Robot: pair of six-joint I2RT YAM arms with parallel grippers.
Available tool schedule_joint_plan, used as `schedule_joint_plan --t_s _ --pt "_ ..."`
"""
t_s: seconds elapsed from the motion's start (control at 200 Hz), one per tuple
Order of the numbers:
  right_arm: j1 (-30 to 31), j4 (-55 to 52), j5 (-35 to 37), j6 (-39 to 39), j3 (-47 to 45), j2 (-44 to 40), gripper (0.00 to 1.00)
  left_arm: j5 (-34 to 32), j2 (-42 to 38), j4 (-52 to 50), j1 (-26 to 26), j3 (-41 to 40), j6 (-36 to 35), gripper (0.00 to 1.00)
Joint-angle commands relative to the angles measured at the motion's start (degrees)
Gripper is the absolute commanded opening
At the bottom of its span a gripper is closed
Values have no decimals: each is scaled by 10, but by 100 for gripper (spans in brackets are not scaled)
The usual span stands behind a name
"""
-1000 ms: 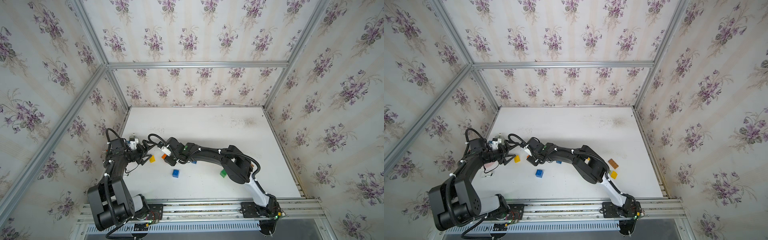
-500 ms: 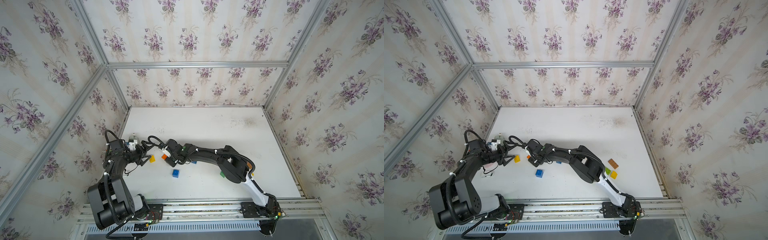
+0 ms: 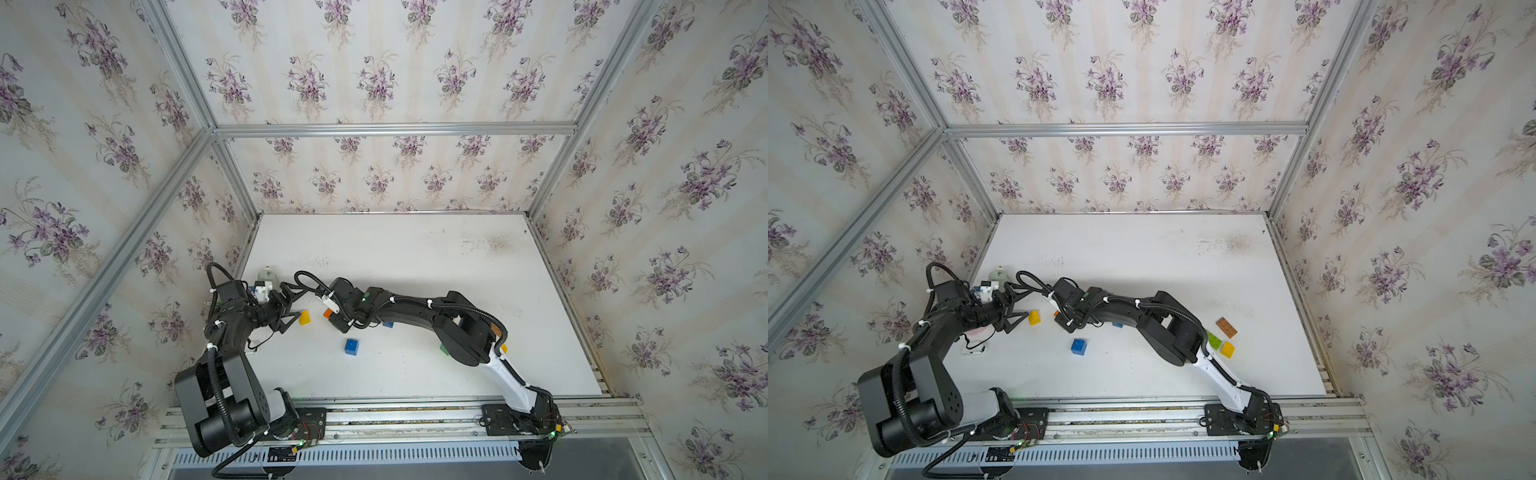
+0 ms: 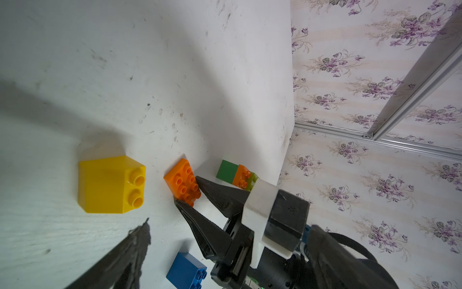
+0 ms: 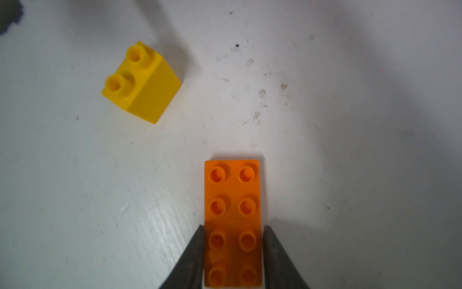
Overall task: Assemble a fork with lego
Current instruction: Pick up the lego brick from the center of the board.
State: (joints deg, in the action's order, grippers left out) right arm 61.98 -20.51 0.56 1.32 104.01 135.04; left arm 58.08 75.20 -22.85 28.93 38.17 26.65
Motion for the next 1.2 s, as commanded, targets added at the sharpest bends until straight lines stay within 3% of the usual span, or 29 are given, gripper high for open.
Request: schedule_joint_plan --t_s 0.0,0.29,0.49,0.724,1.194 --pt "0 -42 16 9 -7 -11 47 8 2 11 0 -1 0 100" --pt "0 -38 16 16 -20 -18 42 8 3 16 0 -6 3 100" --pt "0 -40 4 35 -17 -17 41 8 3 15 1 -6 3 100" --pt "1 -53 -14 55 -16 -17 47 9 5 16 0 -9 3 100" --pt "0 -88 -10 62 13 9 40 15 14 38 0 -18 19 100"
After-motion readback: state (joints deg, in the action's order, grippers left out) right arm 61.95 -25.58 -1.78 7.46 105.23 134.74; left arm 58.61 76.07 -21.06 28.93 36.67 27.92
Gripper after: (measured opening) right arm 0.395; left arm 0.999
